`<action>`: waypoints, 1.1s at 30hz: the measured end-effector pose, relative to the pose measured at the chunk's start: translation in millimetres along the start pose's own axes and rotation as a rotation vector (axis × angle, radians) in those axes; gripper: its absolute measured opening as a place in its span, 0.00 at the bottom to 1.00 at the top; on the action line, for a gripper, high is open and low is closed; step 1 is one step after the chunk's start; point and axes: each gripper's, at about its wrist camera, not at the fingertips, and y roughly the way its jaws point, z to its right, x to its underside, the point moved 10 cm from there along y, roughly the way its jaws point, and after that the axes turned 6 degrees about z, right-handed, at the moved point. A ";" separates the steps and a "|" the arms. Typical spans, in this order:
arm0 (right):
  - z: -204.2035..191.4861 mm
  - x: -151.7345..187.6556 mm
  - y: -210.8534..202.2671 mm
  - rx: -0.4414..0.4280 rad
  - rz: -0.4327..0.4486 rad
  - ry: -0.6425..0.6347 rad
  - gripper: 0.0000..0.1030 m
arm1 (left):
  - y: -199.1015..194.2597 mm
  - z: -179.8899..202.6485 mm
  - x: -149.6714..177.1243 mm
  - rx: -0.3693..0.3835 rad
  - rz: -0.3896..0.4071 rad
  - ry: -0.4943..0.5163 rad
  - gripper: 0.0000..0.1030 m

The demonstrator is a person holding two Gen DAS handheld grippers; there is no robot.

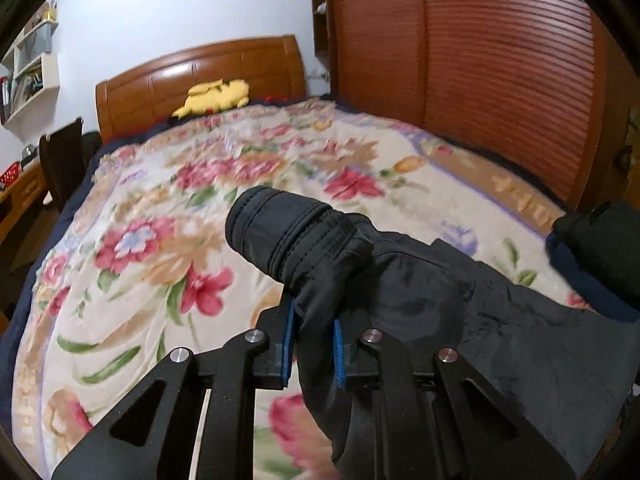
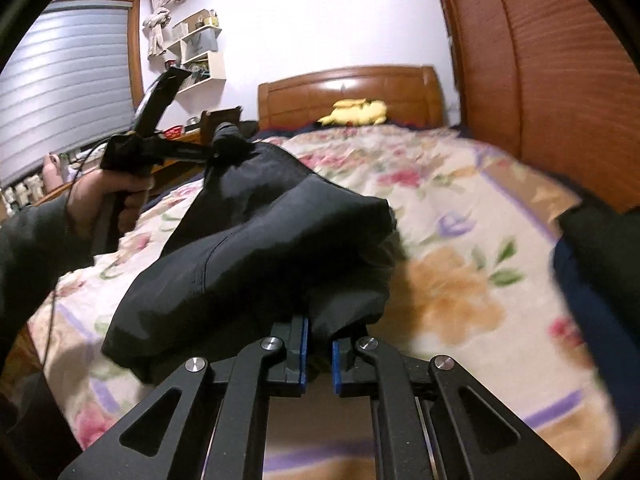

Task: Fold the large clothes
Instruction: 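Grasp the jacket bundle with both grippers and lift it off the bed, then carry the jacket bundle with both grippers onto the stack of folded clothes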

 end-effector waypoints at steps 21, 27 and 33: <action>262.8 -94.6 -250.1 0.673 0.110 -0.137 0.07 | -5.7 357.3 -153.0 0.412 0.215 0.030 0.16; 326.8 -24.5 -260.7 0.776 -0.002 -0.010 0.07 | 48.0 417.3 -94.1 0.430 0.018 0.135 0.18; 337.9 1.3 -260.6 0.750 0.009 0.110 0.09 | 55.3 387.9 -76.2 0.423 -0.025 0.144 0.22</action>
